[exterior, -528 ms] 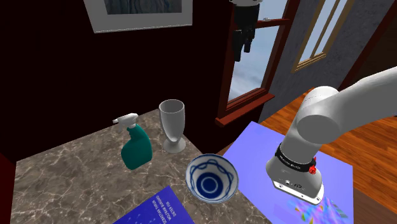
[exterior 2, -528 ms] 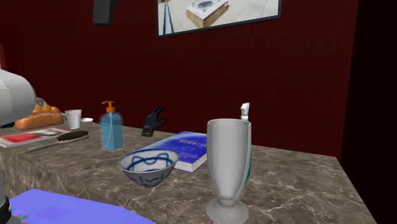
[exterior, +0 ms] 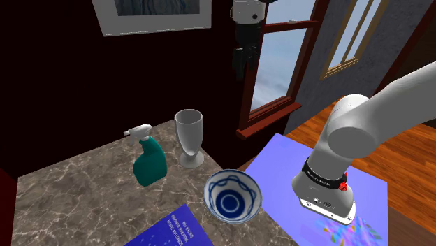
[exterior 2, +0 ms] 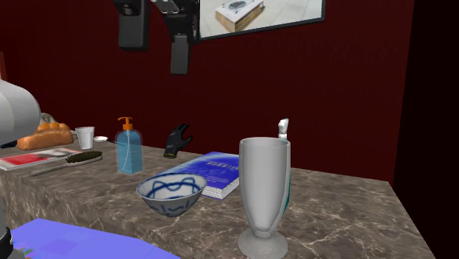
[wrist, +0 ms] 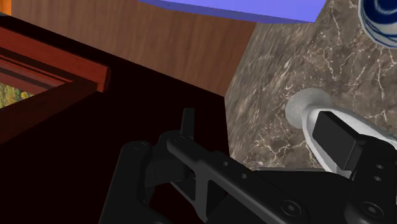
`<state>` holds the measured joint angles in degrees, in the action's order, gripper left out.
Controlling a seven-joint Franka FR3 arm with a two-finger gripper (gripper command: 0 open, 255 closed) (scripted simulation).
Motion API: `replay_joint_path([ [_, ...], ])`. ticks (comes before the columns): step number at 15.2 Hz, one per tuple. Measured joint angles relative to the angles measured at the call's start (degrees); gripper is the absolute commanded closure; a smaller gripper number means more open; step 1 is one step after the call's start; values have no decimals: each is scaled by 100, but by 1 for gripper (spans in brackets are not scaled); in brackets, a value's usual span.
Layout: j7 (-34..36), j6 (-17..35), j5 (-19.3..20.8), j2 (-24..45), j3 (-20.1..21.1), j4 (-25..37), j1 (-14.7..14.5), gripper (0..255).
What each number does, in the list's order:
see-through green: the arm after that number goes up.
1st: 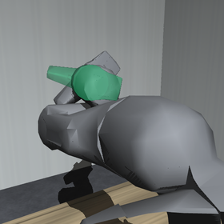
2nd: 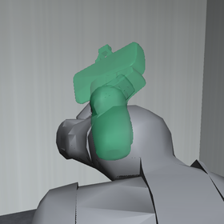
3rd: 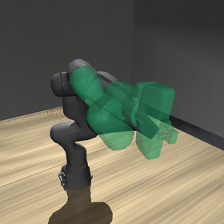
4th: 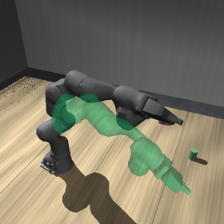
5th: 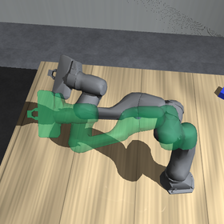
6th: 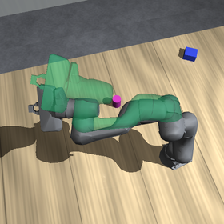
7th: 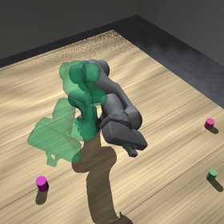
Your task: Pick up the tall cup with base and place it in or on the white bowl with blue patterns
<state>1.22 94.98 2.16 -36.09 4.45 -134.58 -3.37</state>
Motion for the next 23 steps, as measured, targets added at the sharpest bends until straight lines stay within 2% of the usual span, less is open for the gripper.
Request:
replay_joint_path([
  [6,352,832,-330,736,361,-61,-236,0],
  [15,833,1902,-551,2311,874,541,-513,0],
  [18,879,2083,-543,2537,920,598,-534,0],
  [23,917,2517,-527,2699,955,325,-547,0],
])
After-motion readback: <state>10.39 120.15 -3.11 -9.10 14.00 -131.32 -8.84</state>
